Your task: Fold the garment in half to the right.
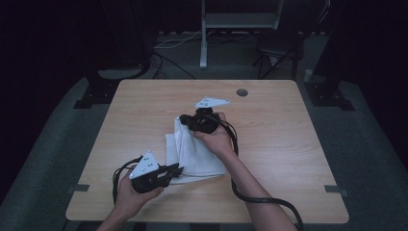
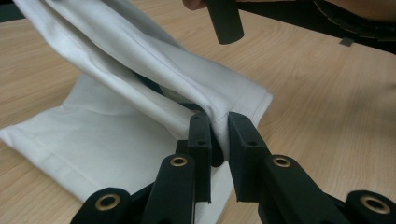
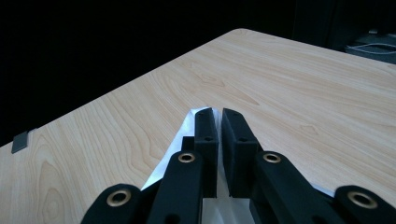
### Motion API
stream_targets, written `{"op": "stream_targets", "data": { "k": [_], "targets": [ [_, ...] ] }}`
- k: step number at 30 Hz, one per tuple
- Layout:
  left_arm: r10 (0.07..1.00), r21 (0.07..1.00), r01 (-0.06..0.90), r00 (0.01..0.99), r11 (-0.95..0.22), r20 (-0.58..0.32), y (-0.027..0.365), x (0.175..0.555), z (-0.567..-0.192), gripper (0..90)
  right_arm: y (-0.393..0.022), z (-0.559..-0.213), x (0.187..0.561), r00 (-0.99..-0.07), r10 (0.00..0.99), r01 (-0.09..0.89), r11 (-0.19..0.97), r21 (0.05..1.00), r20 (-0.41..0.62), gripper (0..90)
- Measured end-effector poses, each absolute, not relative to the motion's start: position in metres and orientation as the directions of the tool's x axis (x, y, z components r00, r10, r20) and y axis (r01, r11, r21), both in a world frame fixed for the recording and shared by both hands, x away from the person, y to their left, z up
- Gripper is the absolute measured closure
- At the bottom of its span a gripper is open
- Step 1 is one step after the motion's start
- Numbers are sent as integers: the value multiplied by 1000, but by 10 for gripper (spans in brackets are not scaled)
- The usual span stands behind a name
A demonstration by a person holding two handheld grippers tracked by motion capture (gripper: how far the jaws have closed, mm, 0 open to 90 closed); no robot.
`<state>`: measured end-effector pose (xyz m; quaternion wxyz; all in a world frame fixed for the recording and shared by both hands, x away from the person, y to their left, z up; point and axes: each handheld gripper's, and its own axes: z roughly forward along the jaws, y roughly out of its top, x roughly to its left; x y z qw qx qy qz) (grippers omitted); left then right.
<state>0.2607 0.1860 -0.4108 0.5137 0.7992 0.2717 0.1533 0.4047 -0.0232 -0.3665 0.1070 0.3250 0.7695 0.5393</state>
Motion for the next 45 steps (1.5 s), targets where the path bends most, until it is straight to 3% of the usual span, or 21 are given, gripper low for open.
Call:
{"op": "stream_targets", "data": {
  "k": [29,35,38,45],
  "targets": [
    [629,882,333,776,-333,-55,199,257,-434,800,0,-401,412,-749,635,438,257,861,191,821],
    [635,868,371,768,-329,-88,202,257,-439,770,3,-412,415,-738,652,466,309,829,172,660],
    [645,870,384,757,-309,-105,205,257,-439,699,2,-410,415,-732,661,467,308,829,166,539],
    [685,888,383,720,-254,-115,211,259,-428,494,-26,-377,418,-693,694,469,230,853,195,365]
  ]
}}
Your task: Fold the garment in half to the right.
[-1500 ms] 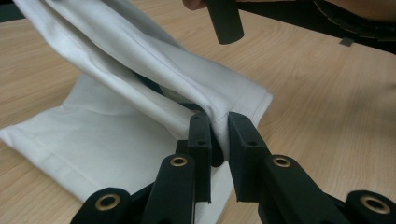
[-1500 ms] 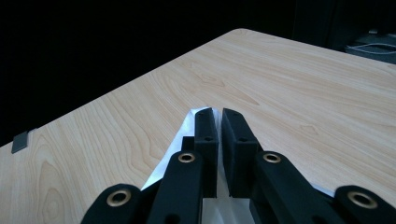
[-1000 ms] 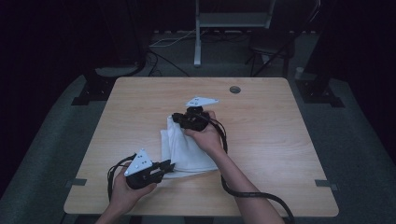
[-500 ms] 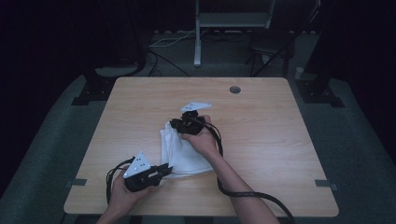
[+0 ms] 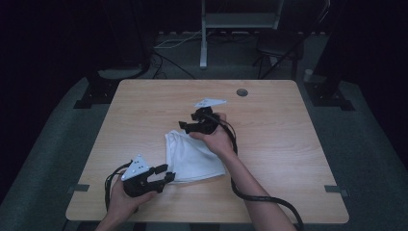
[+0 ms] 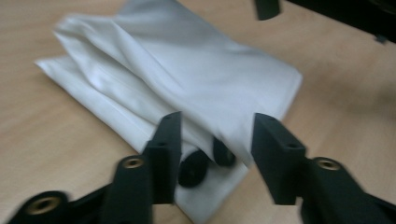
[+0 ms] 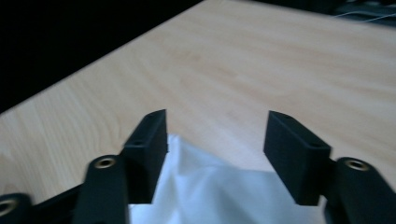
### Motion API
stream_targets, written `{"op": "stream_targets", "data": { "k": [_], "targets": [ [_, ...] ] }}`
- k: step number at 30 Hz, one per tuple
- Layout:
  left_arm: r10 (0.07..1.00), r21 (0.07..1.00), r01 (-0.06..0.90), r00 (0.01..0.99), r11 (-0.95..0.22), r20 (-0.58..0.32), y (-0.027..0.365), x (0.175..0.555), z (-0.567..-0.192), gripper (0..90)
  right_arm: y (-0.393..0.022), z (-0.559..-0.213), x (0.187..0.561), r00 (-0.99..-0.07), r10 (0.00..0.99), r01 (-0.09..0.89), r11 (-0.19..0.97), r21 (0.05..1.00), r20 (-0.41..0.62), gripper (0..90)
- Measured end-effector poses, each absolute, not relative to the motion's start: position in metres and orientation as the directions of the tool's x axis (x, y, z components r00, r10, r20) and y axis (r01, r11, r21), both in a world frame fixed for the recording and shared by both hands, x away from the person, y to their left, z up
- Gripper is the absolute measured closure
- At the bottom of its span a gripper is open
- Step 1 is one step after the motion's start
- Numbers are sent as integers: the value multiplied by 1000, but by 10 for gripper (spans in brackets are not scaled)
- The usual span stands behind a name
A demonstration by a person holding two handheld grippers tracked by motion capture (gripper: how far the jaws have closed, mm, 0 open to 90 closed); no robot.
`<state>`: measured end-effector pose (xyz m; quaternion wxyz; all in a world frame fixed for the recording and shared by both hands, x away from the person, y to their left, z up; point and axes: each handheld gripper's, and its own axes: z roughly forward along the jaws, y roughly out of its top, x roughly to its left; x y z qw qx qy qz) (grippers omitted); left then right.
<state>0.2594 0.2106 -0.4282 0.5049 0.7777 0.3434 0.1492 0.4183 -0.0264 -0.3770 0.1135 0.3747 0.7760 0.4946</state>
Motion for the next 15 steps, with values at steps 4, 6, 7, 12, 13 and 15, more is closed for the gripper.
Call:
{"op": "stream_targets", "data": {
  "k": [4,6,7,12,13,15],
  "targets": [
    [710,905,368,695,-214,-115,209,264,-422,345,-51,-366,425,-647,735,472,175,864,205,318],
    [697,913,347,709,-213,-107,206,265,-420,311,-58,-367,426,-633,747,489,183,853,203,324],
    [688,915,340,719,-219,-102,204,266,-420,311,-60,-369,426,-631,750,496,192,847,199,338],
    [639,904,302,768,-303,-42,185,267,-420,311,-61,-384,427,-611,769,528,223,819,185,465],
    [632,898,308,774,-316,-42,182,268,-421,311,-60,-388,428,-609,768,541,219,812,199,482],
    [619,889,310,784,-337,-39,178,269,-422,312,-57,-394,430,-609,767,549,221,806,205,508]
  ]
}}
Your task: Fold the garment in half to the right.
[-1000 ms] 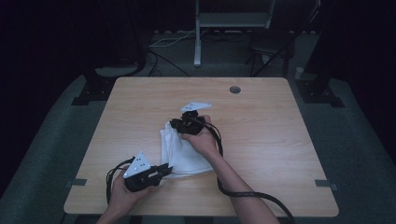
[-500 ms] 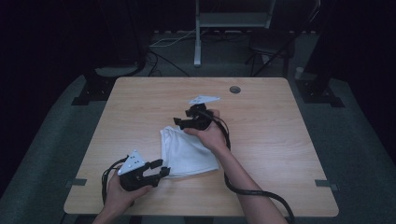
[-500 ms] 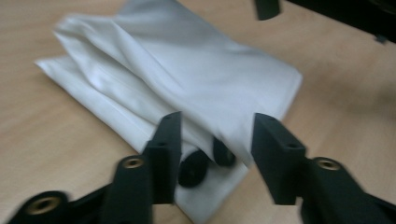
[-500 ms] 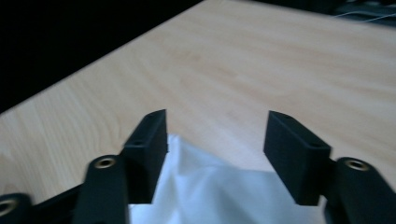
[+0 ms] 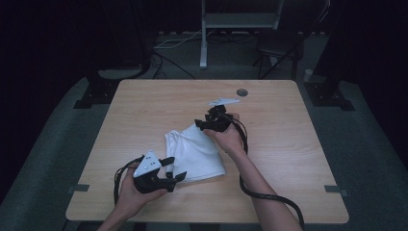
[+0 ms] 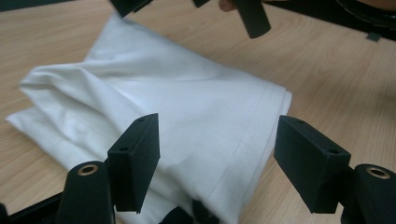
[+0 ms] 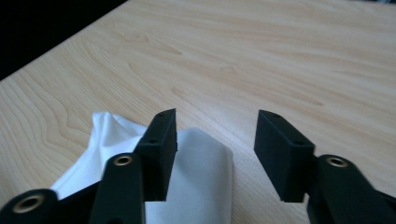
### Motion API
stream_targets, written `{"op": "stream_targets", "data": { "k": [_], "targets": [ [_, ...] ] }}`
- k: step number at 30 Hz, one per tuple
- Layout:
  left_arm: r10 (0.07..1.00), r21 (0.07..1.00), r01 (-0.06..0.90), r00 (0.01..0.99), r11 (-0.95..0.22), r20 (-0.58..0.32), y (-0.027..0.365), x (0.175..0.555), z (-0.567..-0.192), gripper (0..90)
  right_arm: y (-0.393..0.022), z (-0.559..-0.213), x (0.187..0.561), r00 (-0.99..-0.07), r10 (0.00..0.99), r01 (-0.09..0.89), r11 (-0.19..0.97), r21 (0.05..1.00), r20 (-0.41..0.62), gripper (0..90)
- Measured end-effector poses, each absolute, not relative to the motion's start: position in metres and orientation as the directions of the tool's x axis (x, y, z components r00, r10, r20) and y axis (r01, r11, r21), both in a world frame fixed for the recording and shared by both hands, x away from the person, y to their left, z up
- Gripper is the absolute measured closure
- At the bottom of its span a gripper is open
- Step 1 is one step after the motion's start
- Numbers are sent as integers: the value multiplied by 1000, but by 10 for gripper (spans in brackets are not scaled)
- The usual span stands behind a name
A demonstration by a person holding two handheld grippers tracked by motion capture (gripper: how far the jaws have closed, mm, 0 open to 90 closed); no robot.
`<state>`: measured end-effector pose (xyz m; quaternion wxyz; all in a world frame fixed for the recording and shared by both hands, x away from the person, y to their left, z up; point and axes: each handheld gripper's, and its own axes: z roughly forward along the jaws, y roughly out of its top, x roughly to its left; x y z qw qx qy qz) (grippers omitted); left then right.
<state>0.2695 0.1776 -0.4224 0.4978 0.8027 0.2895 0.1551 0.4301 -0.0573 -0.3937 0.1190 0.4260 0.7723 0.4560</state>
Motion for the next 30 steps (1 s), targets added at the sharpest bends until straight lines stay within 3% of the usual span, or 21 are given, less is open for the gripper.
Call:
{"op": "stream_targets", "data": {
  "k": [3,8,15,30],
  "targets": [
    [611,877,327,790,-352,-49,174,272,-425,312,-55,-399,431,-605,762,568,211,795,230,517],
    [599,850,353,798,-390,-56,171,274,-429,313,-52,-403,430,-623,743,582,230,780,246,606],
    [585,801,401,807,-445,-78,170,274,-433,330,-53,-410,428,-613,753,593,238,769,238,837],
    [570,789,422,814,-447,-113,163,279,-429,330,-74,-405,419,-549,825,580,258,772,136,858]
  ]
}}
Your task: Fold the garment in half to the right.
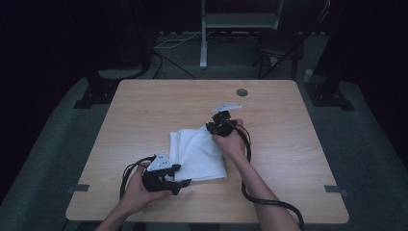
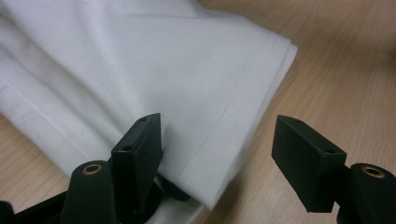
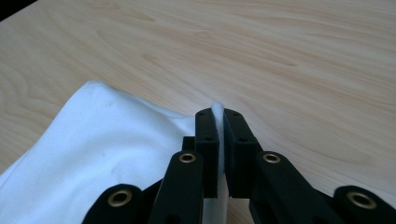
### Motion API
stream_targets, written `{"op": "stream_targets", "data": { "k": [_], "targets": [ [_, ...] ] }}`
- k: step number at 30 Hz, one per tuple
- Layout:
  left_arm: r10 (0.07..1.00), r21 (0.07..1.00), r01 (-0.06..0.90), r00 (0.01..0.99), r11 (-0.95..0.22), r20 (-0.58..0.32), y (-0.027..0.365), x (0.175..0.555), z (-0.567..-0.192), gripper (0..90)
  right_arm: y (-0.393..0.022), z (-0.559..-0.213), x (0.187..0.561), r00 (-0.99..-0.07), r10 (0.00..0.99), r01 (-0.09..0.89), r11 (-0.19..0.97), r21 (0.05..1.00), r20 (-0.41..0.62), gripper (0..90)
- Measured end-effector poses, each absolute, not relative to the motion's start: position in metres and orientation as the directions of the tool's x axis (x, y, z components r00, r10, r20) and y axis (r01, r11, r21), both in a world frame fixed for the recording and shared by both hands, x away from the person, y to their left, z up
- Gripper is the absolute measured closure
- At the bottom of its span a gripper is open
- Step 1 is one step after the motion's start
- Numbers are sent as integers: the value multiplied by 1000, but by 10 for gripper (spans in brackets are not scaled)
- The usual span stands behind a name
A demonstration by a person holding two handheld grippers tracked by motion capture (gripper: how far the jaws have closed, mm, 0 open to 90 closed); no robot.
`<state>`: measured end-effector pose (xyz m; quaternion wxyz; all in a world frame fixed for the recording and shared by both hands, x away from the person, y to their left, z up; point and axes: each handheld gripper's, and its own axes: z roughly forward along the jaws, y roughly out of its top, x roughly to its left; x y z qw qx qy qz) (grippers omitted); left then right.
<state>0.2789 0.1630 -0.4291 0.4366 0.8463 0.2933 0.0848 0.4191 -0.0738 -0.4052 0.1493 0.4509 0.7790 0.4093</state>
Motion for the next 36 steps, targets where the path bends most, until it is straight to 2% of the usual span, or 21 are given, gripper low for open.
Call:
{"op": "stream_targets", "data": {
  "k": [7,12,17,20,23,25,28,33,36],
  "targets": [
    [540,796,408,833,-446,-124,146,281,-429,334,-108,-401,414,-504,861,579,282,765,64,858],
    [529,799,399,840,-450,-121,134,284,-430,337,-131,-401,413,-475,879,589,280,758,45,856],
    [535,811,393,836,-434,-119,132,284,-430,338,-137,-404,413,-473,880,593,280,755,46,833],
    [542,829,378,833,-413,-111,136,284,-426,337,-136,-402,413,-478,878,585,282,760,43,762],
    [558,852,369,822,-370,-114,140,285,-420,336,-135,-393,411,-483,874,557,271,785,42,626],
    [572,861,369,812,-349,-116,142,287,-419,335,-131,-383,410,-496,868,520,269,810,30,544],
    [586,861,381,800,-337,-125,142,292,-420,335,-121,-371,410,-529,848,470,264,842,30,471],
    [587,853,391,799,-345,-129,137,297,-428,336,-99,-372,421,-594,800,479,272,834,80,410],
    [591,858,385,797,-339,-125,135,300,-428,337,-91,-379,427,-590,801,504,267,821,102,387]
  ]
}}
